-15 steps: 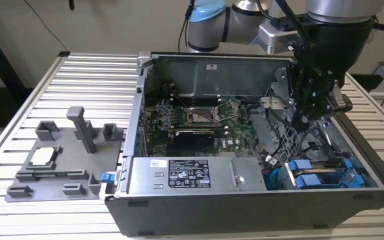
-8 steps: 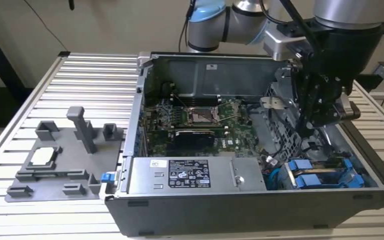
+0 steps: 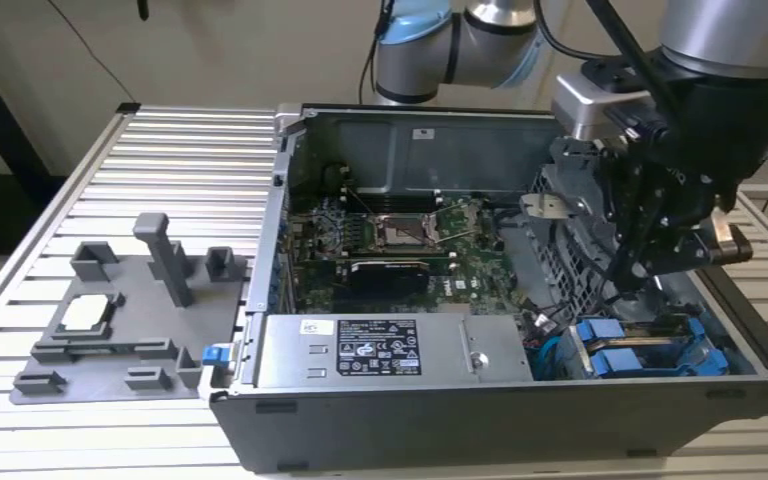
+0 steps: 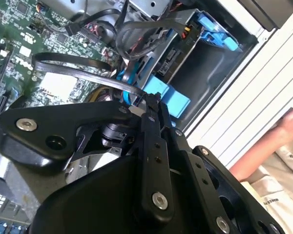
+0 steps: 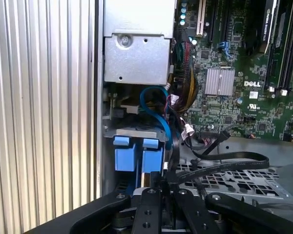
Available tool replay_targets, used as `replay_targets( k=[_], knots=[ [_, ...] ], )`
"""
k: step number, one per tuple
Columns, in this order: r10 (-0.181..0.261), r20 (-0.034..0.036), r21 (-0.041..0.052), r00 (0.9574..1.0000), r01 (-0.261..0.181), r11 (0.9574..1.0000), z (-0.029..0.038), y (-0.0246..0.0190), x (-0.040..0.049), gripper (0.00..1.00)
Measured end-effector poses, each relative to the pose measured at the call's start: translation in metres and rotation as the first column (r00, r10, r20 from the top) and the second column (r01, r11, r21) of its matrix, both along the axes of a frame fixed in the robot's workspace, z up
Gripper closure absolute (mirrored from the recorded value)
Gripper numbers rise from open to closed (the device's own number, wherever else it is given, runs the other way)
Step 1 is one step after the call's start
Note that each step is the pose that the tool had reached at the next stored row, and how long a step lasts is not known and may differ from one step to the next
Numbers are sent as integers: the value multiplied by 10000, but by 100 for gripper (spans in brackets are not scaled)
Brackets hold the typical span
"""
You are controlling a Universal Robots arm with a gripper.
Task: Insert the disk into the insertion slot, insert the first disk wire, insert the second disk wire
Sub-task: 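Insert the first disk wire, then insert the second disk wire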
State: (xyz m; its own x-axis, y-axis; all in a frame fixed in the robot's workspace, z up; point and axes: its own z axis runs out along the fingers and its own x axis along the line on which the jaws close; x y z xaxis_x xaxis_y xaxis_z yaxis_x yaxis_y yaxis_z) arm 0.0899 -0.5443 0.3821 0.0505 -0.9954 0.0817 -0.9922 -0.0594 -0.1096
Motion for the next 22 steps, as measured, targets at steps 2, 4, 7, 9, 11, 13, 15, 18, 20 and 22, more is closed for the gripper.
replay_targets(
  k=[2, 4, 7, 9, 11, 13, 15, 18, 20, 22],
  knots=[
    [-1, -32, 14, 10000, 1, 10000, 0, -47, 25, 84],
    [0, -52, 16, 10000, 1, 10000, 0, -72, 40, 84],
    [-1, -58, 17, 10000, 1, 10000, -2, -81, 46, 84],
    [-2, -58, 129, 10000, 3, 9999, -4, -82, 47, 84],
    [-24, -59, 480, 10000, 26, 9988, -6, -82, 47, 84],
    [-46, -60, 829, 10000, 51, 9965, -7, -84, 46, 84],
    [-69, -62, 1103, 10000, 76, 9939, -7, -86, 46, 84],
    [-96, -65, 1444, 9999, 105, 9895, -8, -96, 46, 84],
    [-113, -67, 1677, 9999, 123, 9858, -9, -102, 46, 84],
    [-127, -91, 1824, 9999, 141, 9831, -9, -108, 48, 84]
  ],
)
